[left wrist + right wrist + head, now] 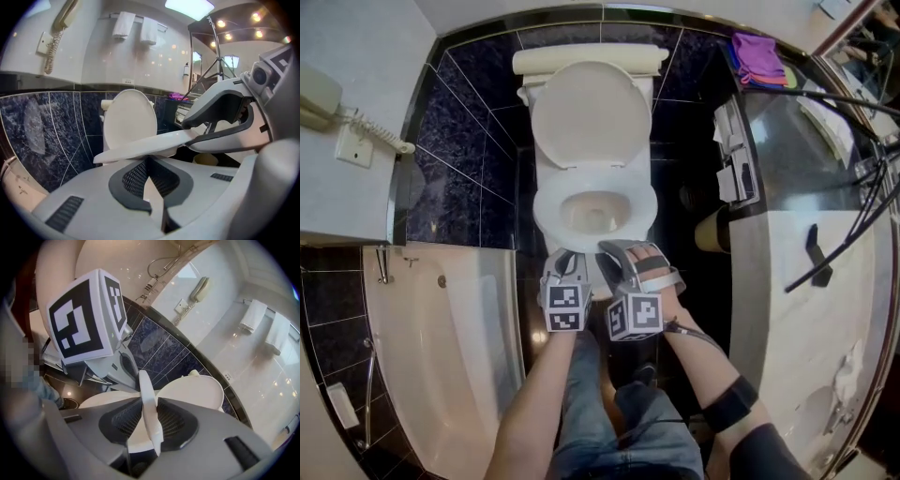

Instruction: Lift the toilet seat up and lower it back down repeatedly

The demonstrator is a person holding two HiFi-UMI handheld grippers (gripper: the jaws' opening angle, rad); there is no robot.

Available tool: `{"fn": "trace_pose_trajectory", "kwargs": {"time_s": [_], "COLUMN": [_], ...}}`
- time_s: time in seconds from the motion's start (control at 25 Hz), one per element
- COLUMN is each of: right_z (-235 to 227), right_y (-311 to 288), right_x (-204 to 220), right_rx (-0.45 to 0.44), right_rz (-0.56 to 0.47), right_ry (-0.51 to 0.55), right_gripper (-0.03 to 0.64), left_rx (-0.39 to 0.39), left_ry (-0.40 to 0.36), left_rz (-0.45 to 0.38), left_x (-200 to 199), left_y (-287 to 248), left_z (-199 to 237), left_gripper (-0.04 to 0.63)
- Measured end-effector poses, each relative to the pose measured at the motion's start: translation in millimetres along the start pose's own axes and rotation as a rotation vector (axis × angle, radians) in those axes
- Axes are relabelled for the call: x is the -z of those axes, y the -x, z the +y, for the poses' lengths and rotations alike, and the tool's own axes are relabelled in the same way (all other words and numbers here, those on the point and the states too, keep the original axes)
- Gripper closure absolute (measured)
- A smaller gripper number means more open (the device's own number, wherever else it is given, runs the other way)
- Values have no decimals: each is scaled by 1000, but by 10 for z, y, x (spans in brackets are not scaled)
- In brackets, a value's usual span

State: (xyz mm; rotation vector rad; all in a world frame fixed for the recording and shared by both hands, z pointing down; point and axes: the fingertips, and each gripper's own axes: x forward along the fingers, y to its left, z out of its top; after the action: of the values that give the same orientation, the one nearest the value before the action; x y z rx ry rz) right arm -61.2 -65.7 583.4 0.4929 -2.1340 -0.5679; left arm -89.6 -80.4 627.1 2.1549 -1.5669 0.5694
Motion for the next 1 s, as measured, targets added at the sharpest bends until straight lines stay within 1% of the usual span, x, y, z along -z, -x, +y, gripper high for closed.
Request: {"fn": "trace_pose_trajectory", "kwargs": {"time_s": [0.16,0.32,0.44,0.56,0.64,0.72,1.0], "right_z": [394,709,893,1099,1255,1409,1853], "right_y": [57,95,75,33,-23,-104,-347], "right_x": [115,294,424,609,751,901,1351], "right_rx": [-41,-51,-41,-27,-21,-18,-11], "right_rz": [-35,-46,-52,-51,-46,-39,-7], "right_ry": [-38,-68,-79,-114,-160,-218,-388], "right_gripper": [487,493,530,577,595,598,598], "left_rx": [-8,-9,-13,-14,-10,-4,4], "left_ry": [7,8,23,39,30,16,-19], "left_rz": [19,37,53,75,93,103,154], "left_x": [387,770,1098,1485,1749,1966,2554], "left_y": [16,18,-11,-50,-88,-140,-326], "left_z": [-64,-142,-178,-232,-261,-276,-313], "left_gripper": [607,607,607,607,607,607,607]}}
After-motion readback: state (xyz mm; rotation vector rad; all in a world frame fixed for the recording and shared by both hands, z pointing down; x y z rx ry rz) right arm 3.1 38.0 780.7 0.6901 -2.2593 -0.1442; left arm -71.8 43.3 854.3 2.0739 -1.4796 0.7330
